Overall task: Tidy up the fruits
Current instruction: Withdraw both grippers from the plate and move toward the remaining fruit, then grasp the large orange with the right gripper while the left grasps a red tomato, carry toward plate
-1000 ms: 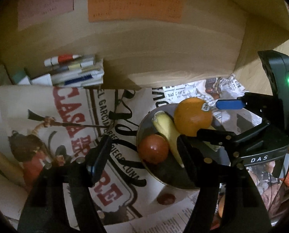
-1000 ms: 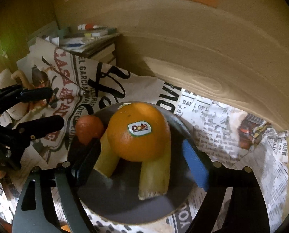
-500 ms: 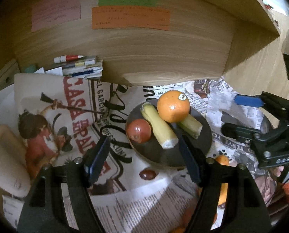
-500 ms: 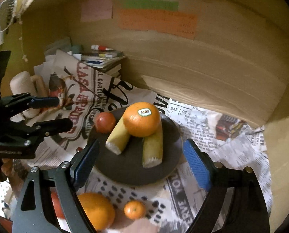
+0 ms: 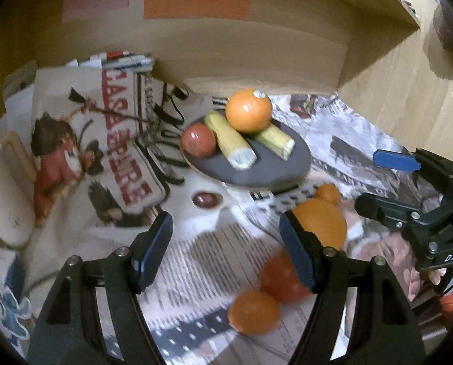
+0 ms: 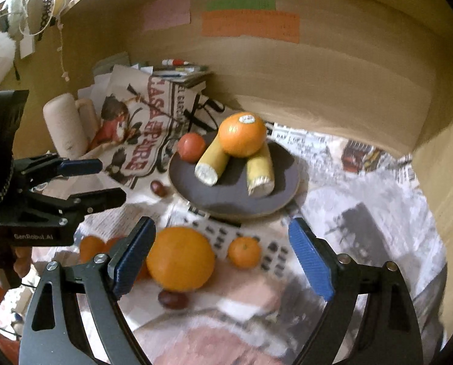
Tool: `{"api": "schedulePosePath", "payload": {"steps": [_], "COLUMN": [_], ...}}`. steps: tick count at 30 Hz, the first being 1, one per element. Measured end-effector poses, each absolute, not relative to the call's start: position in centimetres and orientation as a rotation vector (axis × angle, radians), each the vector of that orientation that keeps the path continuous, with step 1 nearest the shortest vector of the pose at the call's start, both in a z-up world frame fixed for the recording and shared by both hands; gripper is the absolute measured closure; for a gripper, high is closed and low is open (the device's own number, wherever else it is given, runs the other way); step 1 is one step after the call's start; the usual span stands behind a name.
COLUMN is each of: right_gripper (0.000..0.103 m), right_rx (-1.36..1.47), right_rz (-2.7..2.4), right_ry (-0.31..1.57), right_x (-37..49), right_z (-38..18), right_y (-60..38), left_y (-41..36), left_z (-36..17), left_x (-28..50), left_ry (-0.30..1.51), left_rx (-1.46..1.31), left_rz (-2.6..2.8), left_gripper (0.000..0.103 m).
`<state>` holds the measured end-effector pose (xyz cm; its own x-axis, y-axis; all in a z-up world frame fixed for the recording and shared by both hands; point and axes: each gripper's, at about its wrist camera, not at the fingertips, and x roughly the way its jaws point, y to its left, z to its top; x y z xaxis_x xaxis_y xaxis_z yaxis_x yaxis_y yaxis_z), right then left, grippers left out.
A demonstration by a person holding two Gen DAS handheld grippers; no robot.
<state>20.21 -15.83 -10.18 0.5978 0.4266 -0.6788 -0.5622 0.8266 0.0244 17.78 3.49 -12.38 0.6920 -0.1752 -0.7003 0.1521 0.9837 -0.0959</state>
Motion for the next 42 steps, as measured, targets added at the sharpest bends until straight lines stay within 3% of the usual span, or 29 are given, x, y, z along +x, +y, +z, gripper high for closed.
{"api": "schedulePosePath", "payload": {"steps": [18, 28, 37, 42], "right_gripper": [0.017, 0.017, 0.017, 0.017], "right_rx": [-0.155, -0.167, -0.150, -0.139], "right_rz": [0.555, 0.545, 0.567, 0.571], "right_ry": [0.748, 0.748, 0.773, 0.778], "right_x": [18.8, 18.6, 19.1, 19.3], "right_z": [-12.0, -12.1, -12.7, -12.7], "right_y": [-17.2, -17.7, -17.0, -17.0], "left_y": [0.8, -0.5, -0.2, -0.7], "left_z": [-12.3, -15.0, -15.1, -14.5], "left_x": [14.9, 15.7, 15.7, 16.0], "left_ry": [0.769, 0.817, 0.779, 0.764], "left_rx": [-0.033, -0.005, 0.012, 0.076], "left_rz": [-0.287, -0.280, -0.294, -0.322], "left_gripper": [0.030, 0.031, 0.040, 0.055]}}
